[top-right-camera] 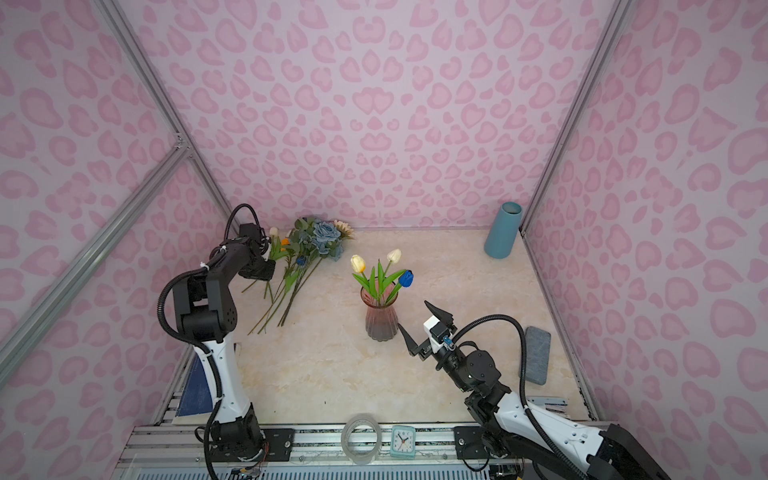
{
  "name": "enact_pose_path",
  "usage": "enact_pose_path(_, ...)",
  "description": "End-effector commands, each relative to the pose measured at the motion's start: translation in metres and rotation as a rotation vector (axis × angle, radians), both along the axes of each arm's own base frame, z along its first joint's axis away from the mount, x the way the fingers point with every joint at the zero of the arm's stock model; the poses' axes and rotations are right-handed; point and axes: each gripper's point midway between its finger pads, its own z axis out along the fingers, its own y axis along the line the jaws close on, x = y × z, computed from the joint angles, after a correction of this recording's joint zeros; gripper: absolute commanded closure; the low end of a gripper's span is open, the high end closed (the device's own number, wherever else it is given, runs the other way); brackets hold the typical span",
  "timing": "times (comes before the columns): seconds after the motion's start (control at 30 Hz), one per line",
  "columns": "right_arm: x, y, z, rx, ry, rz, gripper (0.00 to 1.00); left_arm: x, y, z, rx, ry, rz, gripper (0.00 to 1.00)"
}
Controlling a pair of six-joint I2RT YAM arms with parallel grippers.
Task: Arrange the flowers into the vase
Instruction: 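Withdraw the left gripper back toward the flower pile, then lower the left gripper onto a white tulip stem in the pile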
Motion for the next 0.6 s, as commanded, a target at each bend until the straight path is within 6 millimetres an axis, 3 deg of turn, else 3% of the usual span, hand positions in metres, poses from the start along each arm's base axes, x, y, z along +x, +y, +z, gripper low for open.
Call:
enact_pose_path(0.0, 0.0, 0.0, 0.007, 0.012, -0.023, -0.002, 0.14, 0.002, 0.004, -0.007, 0.039, 0.036, -0.077, 0.57)
enact_pose_path(0.17, 0.0, 0.0, 0.007, 0.006, -0.024, -0.003, 0.14, 0.007, 0.018, -0.022, 0.104, 0.087, -0.094, 0.59)
enact_pose_path(0.27, 0.001, 0.0, 0.007, 0.004, -0.025, -0.008, 0.14, 0.011, 0.015, -0.024, 0.062, 0.07, -0.1, 0.73)
enact_pose_path(0.57, 0.003, 0.0, 0.005, 0.003, -0.018, -0.013, 0.14, 0.002, -0.003, 0.003, 0.047, 0.04, -0.101, 0.84)
